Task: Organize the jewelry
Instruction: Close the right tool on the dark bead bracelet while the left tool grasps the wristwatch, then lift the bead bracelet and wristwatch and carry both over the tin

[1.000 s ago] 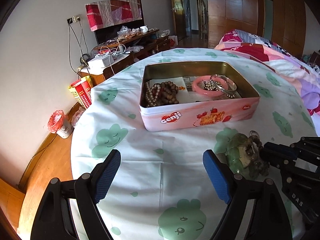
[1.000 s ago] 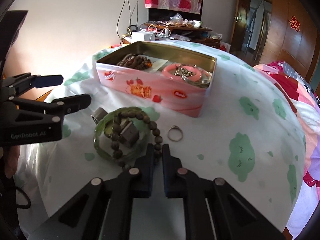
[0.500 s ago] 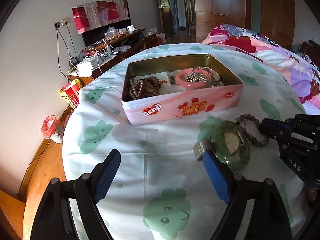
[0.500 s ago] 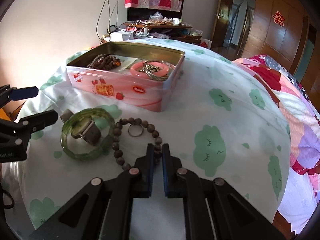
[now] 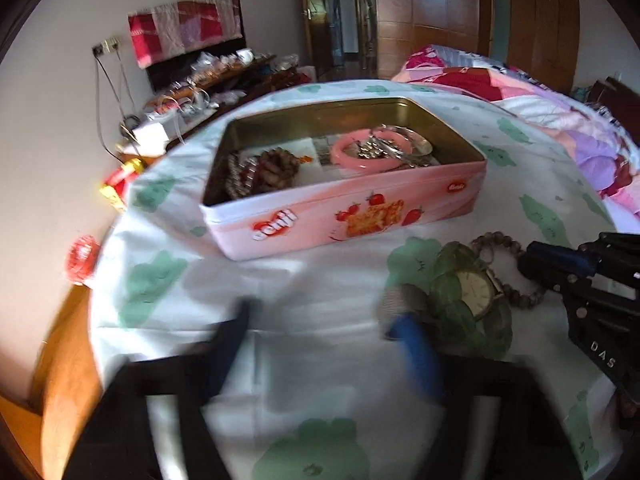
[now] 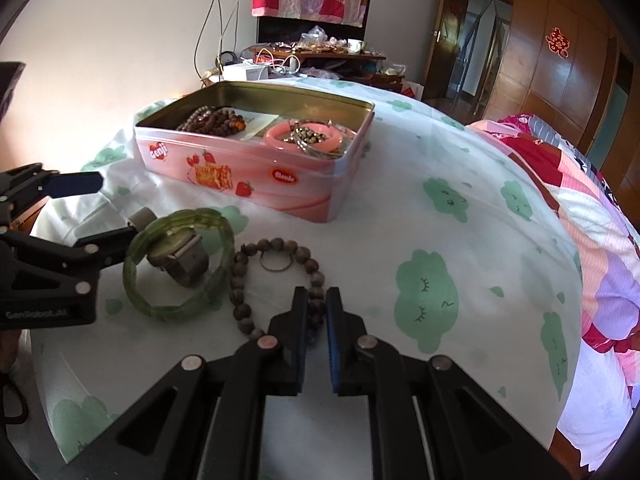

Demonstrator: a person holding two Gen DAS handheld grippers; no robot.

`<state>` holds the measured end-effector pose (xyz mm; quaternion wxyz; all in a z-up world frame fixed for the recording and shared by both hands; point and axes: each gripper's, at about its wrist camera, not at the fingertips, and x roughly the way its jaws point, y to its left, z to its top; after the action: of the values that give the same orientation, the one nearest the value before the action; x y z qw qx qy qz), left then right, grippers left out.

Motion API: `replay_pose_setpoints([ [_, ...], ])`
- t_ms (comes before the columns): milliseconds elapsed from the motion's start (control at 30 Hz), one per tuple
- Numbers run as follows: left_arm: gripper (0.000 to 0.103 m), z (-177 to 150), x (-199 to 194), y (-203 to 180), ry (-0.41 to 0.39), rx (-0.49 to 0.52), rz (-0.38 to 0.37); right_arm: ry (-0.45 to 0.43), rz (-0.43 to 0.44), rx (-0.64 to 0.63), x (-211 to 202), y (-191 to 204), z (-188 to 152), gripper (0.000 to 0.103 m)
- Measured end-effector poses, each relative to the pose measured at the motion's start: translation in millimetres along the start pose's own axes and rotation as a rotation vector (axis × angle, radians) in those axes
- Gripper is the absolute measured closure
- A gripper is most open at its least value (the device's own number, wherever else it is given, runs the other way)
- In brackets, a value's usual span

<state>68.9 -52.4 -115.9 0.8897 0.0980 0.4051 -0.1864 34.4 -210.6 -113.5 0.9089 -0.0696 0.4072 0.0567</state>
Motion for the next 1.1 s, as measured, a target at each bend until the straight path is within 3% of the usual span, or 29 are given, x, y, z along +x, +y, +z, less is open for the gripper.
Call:
replay_pose_setpoints([
  [67, 0.093, 2, 0, -1, 0.000, -0.005, -0.039, -0.002, 0.004, 0.004, 0, -1, 0, 0.091],
  [100, 0.097, 2, 0, -2, -0.003, -0.002, -0.039, -0.004, 0.004, 0.004, 0, -1, 0, 0.091],
  [400, 0.100, 4, -31, 22, -0.080, -0.070, 0.037, -0.034, 0.026, 0.016, -7, -1, 2, 0.091],
  [600, 0.100, 12, -65, 18, -0.152, -0.015, 0.057, -0.052, 0.026, 0.023, -12, -2, 4, 0.091],
  [1100, 0.101, 20, -78, 33, -0.180, -0.062, 0.066, -0.108, 0.033, 0.041, -31, -8, 13, 0.092],
])
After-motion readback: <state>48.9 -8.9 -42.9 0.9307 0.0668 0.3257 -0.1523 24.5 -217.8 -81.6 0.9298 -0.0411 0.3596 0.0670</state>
